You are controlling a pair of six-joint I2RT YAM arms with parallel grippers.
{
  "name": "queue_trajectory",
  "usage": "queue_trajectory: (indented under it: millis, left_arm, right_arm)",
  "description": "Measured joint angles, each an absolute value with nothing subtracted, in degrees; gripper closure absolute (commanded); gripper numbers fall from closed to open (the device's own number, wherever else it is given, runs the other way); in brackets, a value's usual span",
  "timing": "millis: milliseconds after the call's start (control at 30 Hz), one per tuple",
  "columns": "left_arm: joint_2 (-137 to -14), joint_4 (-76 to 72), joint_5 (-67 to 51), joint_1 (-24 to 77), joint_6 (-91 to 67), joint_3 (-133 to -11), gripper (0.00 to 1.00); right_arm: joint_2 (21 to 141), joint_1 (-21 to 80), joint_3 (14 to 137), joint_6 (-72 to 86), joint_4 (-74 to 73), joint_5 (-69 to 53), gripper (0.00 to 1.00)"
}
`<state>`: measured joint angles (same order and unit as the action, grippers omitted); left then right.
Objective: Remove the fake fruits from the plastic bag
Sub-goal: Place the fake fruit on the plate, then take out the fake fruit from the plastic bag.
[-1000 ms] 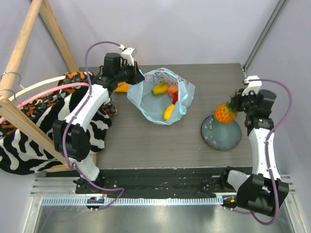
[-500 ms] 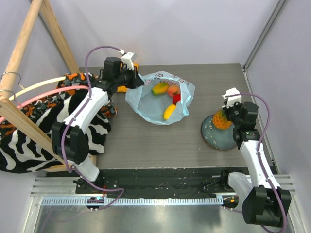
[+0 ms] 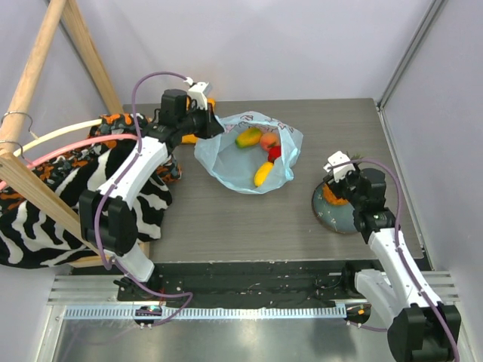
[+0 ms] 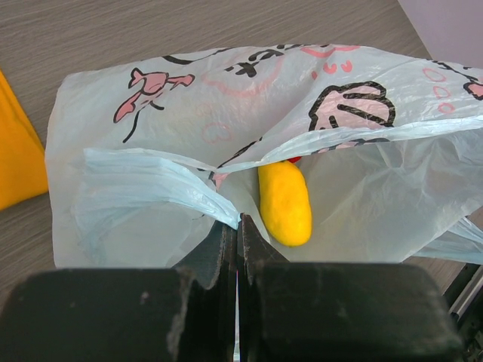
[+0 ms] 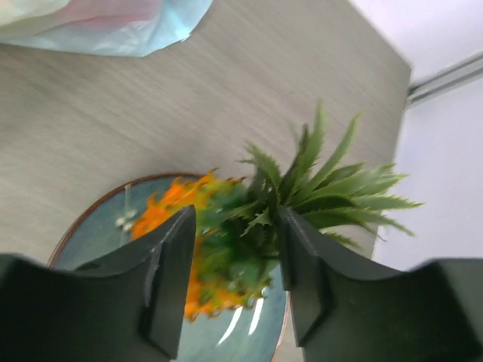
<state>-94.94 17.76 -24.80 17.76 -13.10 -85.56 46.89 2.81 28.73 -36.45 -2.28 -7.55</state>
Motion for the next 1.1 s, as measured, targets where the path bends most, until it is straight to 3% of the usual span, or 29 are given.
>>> queue_trajectory:
  millis: [100,333,567,900,1033,1100]
  left_arm:
    - [-94.59,17.74,-25.23,17.76,-13.17,-85.17,1.0]
    - [-93.25,17.32,-26.81,17.78,-13.61,-84.05,1.0]
    - [-92.07,15.27,-28.53,17.76,-18.02,-80.44,1.0]
    - [-86.15,11.81,-30.06,18.68,-26.33,-72.23,1.0]
    - [-84.16,10.39,-30.04,18.7,-29.71,-70.83,1.0]
    - [-83.42,9.61,-30.06,18.74,-31.2,-70.3,1.0]
  right_arm:
    - [45.43,2.81,33.32,-35.48,-12.47,-8.54,0.17]
    - [44.21,2.79,59.92,-28.86,-31.97,-16.91,0.16]
    - [53.01,6.11,73.14,-18.26,-30.7,-28.6,0.47]
    - [82.15,32.53,74.61,-13.13,-25.61,-25.21,0.71]
    - [87.22,36.07,74.96,-8.05,-21.52,-19.55,0.7]
    - [89.01,35.73,74.96,-5.28,-19.7,-14.31,0.63]
